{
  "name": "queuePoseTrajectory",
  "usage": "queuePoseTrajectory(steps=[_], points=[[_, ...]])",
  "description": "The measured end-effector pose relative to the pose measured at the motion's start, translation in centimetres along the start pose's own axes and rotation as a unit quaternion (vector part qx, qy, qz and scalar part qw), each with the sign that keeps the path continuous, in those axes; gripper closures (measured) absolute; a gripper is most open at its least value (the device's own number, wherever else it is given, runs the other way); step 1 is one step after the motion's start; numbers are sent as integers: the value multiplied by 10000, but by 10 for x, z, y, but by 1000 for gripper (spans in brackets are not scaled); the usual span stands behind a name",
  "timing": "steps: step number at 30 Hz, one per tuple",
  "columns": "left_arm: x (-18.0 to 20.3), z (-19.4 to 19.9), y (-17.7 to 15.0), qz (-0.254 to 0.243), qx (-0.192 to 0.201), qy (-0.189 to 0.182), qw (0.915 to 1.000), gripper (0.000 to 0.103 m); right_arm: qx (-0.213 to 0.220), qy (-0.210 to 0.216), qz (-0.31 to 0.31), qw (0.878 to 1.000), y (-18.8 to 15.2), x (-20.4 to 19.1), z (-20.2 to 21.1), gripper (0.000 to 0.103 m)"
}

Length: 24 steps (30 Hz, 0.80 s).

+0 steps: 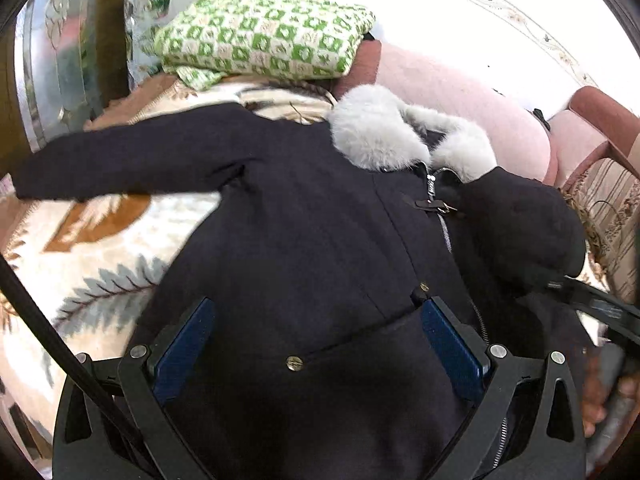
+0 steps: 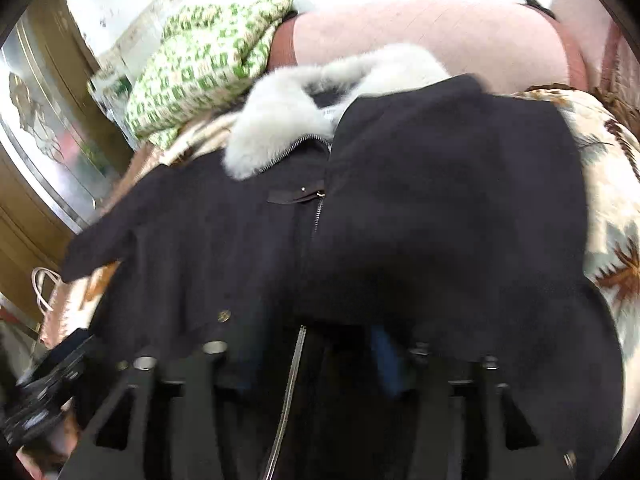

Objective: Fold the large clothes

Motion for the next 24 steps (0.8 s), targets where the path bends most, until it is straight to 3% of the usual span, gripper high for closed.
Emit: queuePoseTrajectory(steps=[3,7,10,12,13,14,18,24], points=[[2,5,1,-59,85,229,9997,0,370,-131,-54,9992,-4,8,34,40],[-1,3,4,75,-90,-67,9999,0,932,-855,-506,9907,14,36,59,22],[-7,-1,6,207,-218,-126,9995,0,752,-963,-796,9893,37,53,40,21],[-14,0,8,297,-180,39,9994,0,432,-799,-864,9921,49,54,19,31],[-17,0,8,347,-150,125,9992,0,327,-763,-863,9928,54,52,15,51],[-23,2,10,439,-110,221,9987,0,212,-677,-810,9942,59,44,8,78],[-40,2,14,746,-103,382,9964,0,214,-596,-271,9976,78,-4,0,83],[-52,2,17,921,-104,347,9951,0,-76,167,443,9988,99,-103,-39,90]])
Point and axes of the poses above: each gripper's, at about its wrist camera, not at the fingertips, and z roughly against the way its jaws point, x to its right, y to its top, the point moved 1 cm from there along -z, roughly the way its jaws point, and after that the axes turned 7 degrees about -x, right-handed, at the moved point
